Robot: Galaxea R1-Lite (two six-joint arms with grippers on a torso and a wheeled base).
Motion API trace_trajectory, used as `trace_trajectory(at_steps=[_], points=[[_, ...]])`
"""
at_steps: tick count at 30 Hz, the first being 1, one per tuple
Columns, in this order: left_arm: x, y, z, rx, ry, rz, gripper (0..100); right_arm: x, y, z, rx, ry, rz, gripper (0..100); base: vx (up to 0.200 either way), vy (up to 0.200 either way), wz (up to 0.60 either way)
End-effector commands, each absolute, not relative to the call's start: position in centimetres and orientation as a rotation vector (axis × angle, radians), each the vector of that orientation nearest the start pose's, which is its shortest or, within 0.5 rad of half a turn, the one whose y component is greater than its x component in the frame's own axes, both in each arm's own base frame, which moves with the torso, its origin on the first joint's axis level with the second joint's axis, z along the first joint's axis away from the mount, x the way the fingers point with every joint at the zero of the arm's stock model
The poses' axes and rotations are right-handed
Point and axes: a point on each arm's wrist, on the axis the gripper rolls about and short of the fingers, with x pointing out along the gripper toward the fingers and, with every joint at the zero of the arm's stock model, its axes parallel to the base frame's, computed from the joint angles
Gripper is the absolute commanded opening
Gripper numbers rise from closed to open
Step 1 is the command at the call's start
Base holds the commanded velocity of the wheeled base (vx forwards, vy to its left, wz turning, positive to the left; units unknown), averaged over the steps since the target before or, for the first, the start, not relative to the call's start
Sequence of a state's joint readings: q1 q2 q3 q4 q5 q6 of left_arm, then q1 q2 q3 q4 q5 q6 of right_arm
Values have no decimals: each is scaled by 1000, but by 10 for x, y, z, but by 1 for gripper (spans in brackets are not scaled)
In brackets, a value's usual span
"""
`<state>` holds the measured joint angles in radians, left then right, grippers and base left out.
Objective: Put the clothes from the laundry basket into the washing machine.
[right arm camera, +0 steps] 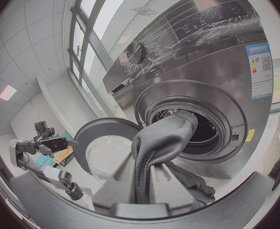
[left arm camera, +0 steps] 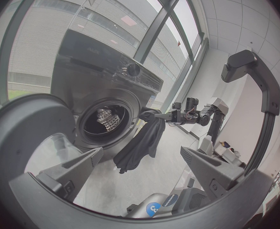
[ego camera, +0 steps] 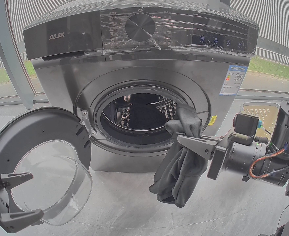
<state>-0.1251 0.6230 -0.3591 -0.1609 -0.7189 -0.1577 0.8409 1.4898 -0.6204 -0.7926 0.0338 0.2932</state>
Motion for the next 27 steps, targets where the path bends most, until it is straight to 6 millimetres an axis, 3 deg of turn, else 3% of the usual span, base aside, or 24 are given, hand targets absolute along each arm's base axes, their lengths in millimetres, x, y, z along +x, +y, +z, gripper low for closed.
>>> trace_trajectory(at_steps=[1, 10, 16, 27], points=[[83, -38, 188, -196, 320, -929, 100, 181, 199, 199, 280, 226, 832, 0, 0, 0, 0], [131, -88, 184, -112, 306, -805, 100, 192, 212, 205, 306, 202, 799, 0, 0, 0, 0], [147, -115, 174, -84, 306, -768, 100, 194, 215, 211, 314, 176, 765, 0, 0, 0, 0], [162, -132, 159, -51, 378, -744, 100, 202, 236, 222, 336, 136, 768, 0, 0, 0, 0]])
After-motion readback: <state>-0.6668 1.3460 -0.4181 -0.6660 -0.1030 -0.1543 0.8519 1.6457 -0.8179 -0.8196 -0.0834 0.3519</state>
